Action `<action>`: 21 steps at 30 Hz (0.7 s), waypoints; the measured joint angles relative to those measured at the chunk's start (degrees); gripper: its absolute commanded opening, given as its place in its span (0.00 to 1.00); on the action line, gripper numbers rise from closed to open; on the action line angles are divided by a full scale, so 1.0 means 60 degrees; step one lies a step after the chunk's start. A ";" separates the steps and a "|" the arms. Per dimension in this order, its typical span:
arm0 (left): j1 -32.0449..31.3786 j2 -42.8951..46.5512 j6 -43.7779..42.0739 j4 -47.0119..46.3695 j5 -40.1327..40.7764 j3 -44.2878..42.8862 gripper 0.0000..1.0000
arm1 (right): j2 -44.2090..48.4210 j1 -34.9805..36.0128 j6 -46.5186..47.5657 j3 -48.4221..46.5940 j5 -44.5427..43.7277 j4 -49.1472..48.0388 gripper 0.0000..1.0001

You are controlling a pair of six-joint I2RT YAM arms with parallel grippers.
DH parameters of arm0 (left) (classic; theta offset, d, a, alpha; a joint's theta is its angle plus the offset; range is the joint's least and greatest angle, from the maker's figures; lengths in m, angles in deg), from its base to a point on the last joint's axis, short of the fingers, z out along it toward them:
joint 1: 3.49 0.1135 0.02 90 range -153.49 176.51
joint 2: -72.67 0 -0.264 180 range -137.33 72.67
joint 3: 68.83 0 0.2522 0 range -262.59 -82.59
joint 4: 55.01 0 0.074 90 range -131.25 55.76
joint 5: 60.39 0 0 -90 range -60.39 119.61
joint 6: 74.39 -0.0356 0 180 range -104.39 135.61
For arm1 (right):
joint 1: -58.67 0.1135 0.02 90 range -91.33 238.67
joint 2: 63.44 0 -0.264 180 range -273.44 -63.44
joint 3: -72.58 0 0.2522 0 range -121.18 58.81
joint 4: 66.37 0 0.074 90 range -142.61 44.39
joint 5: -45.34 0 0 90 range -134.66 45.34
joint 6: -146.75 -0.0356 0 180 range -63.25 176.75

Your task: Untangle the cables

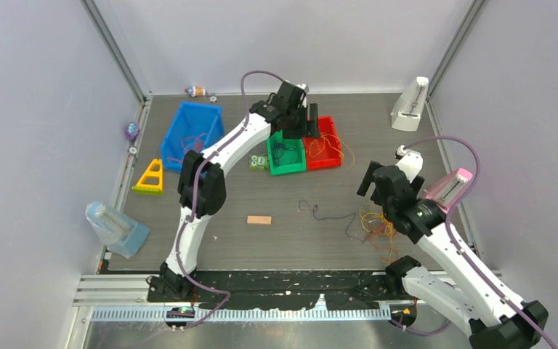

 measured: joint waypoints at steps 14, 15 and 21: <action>-0.0215 0.6586 -0.1286 -0.1719 -0.0091 0.5952 0.71 | -0.1013 -0.1359 0.0288 0.0601 0.2805 -0.0474 0.88; -0.0229 0.7053 -0.1395 -0.1887 -0.0091 0.6553 0.71 | -0.1322 -0.1359 0.0510 0.0477 0.3024 -0.0688 0.87; -0.0270 0.9628 -0.2040 -0.2849 0.0331 1.0386 0.71 | -0.4105 -0.1359 0.1683 -0.1049 0.3650 -0.1370 0.81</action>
